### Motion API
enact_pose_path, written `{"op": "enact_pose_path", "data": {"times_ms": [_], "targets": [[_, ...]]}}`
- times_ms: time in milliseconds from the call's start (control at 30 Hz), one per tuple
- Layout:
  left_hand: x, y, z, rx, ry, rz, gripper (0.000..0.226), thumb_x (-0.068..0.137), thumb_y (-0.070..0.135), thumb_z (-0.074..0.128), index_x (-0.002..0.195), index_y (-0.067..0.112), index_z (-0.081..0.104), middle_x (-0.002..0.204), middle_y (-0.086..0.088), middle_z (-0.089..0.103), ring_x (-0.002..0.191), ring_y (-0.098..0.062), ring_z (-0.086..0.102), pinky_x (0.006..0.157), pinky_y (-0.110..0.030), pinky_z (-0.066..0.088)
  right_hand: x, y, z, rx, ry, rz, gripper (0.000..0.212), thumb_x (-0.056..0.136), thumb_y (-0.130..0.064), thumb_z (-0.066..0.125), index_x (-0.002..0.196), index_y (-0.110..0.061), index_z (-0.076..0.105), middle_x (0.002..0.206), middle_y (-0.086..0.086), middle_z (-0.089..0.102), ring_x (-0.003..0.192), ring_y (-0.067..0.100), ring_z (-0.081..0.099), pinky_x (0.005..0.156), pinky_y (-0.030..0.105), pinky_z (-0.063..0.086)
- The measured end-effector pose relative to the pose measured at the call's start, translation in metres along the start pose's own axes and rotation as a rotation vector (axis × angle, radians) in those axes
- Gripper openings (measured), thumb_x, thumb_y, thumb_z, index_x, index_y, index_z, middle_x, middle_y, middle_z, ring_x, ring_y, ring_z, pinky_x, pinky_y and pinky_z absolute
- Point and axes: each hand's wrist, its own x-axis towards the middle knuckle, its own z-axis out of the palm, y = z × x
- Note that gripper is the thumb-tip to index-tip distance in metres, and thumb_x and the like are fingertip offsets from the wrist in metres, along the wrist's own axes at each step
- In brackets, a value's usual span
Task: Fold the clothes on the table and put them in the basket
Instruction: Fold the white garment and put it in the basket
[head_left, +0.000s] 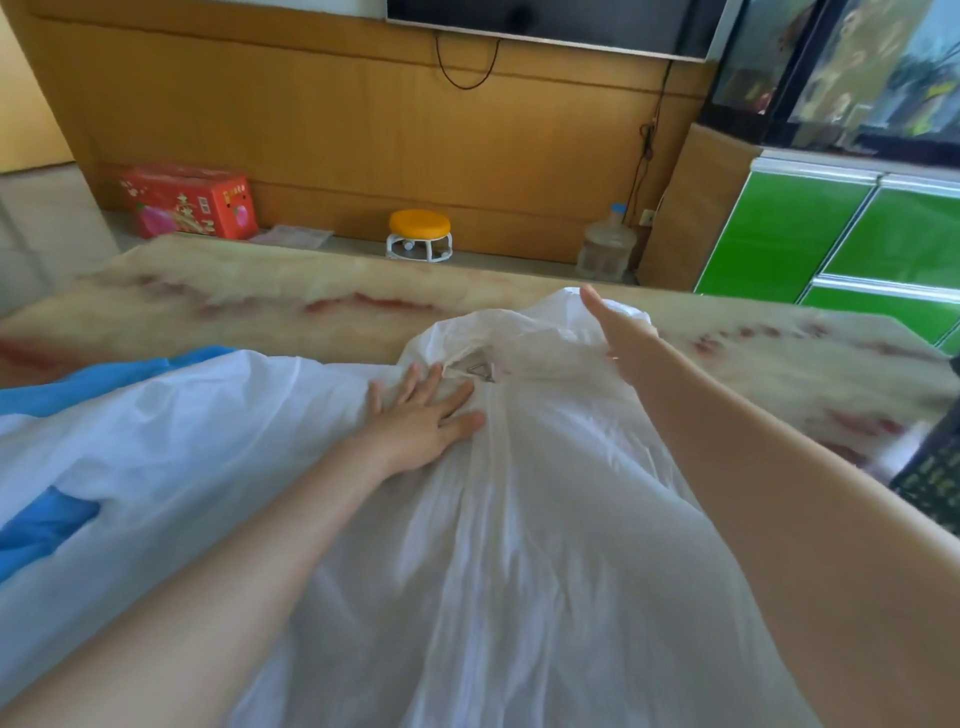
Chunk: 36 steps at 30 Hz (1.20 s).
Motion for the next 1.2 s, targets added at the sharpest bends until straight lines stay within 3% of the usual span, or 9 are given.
{"op": "enact_pose_path", "data": {"times_ms": [67, 200, 367, 500, 600, 700, 833, 1000, 1200], "targets": [[-0.001, -0.001, 0.003, 0.022, 0.011, 0.016, 0.063, 0.09, 0.07, 0.019, 0.145, 0.049, -0.001, 0.156, 0.009, -0.023, 0.142, -0.014, -0.025, 0.111, -0.054, -0.017, 0.006, -0.002, 0.007, 0.022, -0.05, 0.017, 0.128, 0.032, -0.079, 0.068, 0.139, -0.014, 0.043, 0.134, 0.006, 0.049, 0.114, 0.026, 0.055, 0.092, 0.036, 0.047], [-0.001, -0.004, 0.007, 0.05, 0.032, 0.037, 0.064, 0.087, 0.073, 0.019, 0.144, 0.052, -0.001, 0.156, 0.009, -0.023, 0.142, -0.015, -0.025, 0.111, -0.054, -0.017, -0.02, -0.017, 0.015, 0.164, 0.039, -0.004, 0.036, 0.082, -0.025, 0.074, 0.105, -0.008, 0.054, 0.094, 0.003, 0.057, 0.101, 0.024, 0.06, 0.072, 0.027, 0.049], [0.001, -0.005, -0.002, -0.138, -0.022, 0.047, 0.061, 0.088, 0.071, 0.015, 0.144, 0.049, 0.017, 0.158, 0.011, -0.013, 0.143, -0.012, -0.02, 0.111, -0.049, -0.019, -0.041, -0.04, -0.004, 0.234, -0.02, -0.136, 0.023, 0.081, -0.016, 0.075, 0.103, -0.014, 0.068, 0.091, 0.002, 0.066, 0.082, 0.021, 0.065, 0.084, 0.047, 0.056], [-0.011, -0.01, -0.014, -0.765, 0.239, 0.077, 0.047, 0.084, 0.068, 0.035, 0.111, 0.039, 0.06, 0.136, 0.003, 0.051, 0.13, -0.013, 0.041, 0.108, -0.028, 0.025, -0.069, -0.058, -0.022, 0.277, -0.099, -0.249, 0.011, 0.086, -0.019, 0.07, 0.097, -0.015, 0.068, 0.102, 0.005, 0.069, 0.093, 0.022, 0.067, 0.088, 0.04, 0.055], [-0.029, -0.002, -0.026, -0.963, 0.361, 0.005, 0.033, 0.101, 0.043, 0.032, 0.109, 0.033, 0.062, 0.121, 0.001, 0.059, 0.107, -0.014, 0.054, 0.084, -0.021, 0.034, -0.103, -0.072, -0.029, 0.354, -0.213, -0.33, 0.013, 0.09, -0.013, 0.063, 0.102, -0.01, 0.068, 0.107, 0.011, 0.069, 0.094, 0.027, 0.068, 0.078, 0.033, 0.057], [-0.048, 0.006, -0.044, -1.537, 0.168, -0.093, 0.057, 0.098, 0.054, 0.021, 0.131, 0.017, 0.05, 0.136, -0.007, 0.052, 0.115, -0.025, 0.056, 0.097, -0.039, 0.043, -0.163, -0.081, -0.033, 0.412, -0.315, -0.422, 0.016, 0.093, -0.013, 0.059, 0.106, -0.007, 0.066, 0.106, 0.015, 0.07, 0.094, 0.028, 0.069, 0.08, 0.035, 0.057], [-0.082, -0.001, -0.058, -2.224, -0.048, -0.188, 0.079, 0.089, 0.07, 0.027, 0.124, 0.002, 0.046, 0.122, -0.02, 0.059, 0.102, -0.034, 0.062, 0.073, -0.054, 0.056, -0.271, -0.022, -0.031, 0.369, -0.343, -0.479, 0.017, 0.092, -0.016, 0.06, 0.105, -0.006, 0.066, 0.091, 0.008, 0.073, 0.08, 0.017, 0.068, 0.076, 0.029, 0.057], [-0.127, -0.011, -0.046, -1.97, -0.205, -0.346, 0.058, 0.079, 0.065, 0.051, 0.093, 0.009, 0.055, 0.085, -0.013, 0.062, 0.072, -0.027, 0.065, 0.066, -0.04, 0.056, -0.353, 0.1, -0.017, 0.359, -0.416, 0.015, 0.025, 0.082, 0.002, 0.069, 0.105, -0.006, 0.068, 0.074, 0.006, 0.072, 0.064, 0.01, 0.062, 0.06, 0.021, 0.052], [-0.158, 0.019, -0.023, -1.717, -0.189, -0.362, 0.054, 0.067, 0.04, 0.074, 0.112, 0.014, 0.061, 0.091, -0.008, 0.065, 0.079, -0.024, 0.064, 0.065, -0.037, 0.059, -0.363, 0.098, -0.043, 0.419, -0.242, 0.15, 0.039, 0.083, 0.0, 0.07, 0.116, -0.018, 0.06, 0.096, 0.003, 0.073, 0.083, 0.026, 0.066, 0.062, 0.033, 0.052]]}}
